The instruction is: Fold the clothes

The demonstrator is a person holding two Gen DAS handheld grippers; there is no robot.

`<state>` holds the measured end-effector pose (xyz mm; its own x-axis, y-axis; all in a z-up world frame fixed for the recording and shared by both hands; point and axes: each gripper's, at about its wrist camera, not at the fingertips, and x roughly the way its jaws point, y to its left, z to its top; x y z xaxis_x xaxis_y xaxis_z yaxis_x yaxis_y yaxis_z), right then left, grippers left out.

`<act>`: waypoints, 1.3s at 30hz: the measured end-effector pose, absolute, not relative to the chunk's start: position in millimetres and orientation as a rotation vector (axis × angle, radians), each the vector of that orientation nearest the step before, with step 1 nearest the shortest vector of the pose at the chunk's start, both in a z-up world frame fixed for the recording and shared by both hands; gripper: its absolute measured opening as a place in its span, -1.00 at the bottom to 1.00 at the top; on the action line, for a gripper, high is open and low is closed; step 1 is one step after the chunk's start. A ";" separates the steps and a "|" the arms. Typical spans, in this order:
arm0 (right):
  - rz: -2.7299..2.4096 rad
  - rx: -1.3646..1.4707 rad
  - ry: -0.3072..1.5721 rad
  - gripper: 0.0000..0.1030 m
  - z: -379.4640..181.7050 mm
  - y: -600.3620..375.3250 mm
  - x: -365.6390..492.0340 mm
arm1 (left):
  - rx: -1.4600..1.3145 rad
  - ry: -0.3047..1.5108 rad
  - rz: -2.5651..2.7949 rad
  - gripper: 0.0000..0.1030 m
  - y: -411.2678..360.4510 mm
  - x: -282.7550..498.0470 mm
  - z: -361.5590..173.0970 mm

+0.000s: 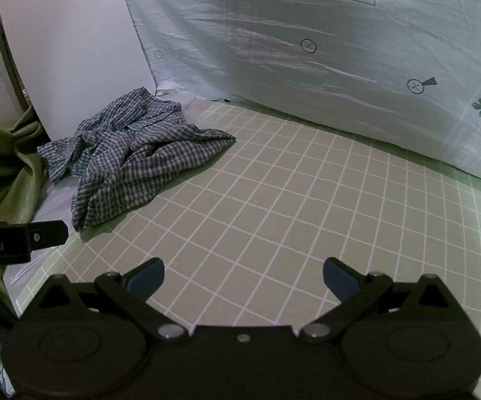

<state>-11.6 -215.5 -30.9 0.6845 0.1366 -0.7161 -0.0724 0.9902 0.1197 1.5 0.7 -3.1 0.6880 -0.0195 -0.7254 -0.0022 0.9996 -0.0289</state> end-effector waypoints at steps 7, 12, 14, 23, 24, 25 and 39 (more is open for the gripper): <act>0.117 0.084 0.812 0.99 -32.3 -215.7 -10.8 | -0.030 0.813 -0.007 1.00 0.2 1.9 -3.9; 0.119 0.084 0.811 0.99 -32.1 -216.4 -11.3 | -0.031 0.815 -0.008 1.00 -0.1 1.9 -4.0; 0.119 0.083 0.811 0.99 -31.9 -217.1 -11.7 | -0.031 0.816 -0.008 1.00 -0.3 1.7 -4.0; 0.126 0.081 0.817 0.99 -31.4 -216.3 -11.1 | -0.045 0.822 -0.016 1.00 1.7 2.5 -4.8; 0.125 0.072 0.823 0.99 -32.3 -215.1 -10.8 | -0.047 0.825 -0.016 1.00 1.9 2.8 -5.5; 0.124 0.064 0.829 0.99 -33.1 -214.0 -10.5 | -0.049 0.827 -0.015 1.00 2.1 3.0 -6.2; 0.202 0.023 0.885 0.99 -49.1 -200.6 12.0 | -0.137 0.897 0.044 1.00 24.4 20.3 -24.9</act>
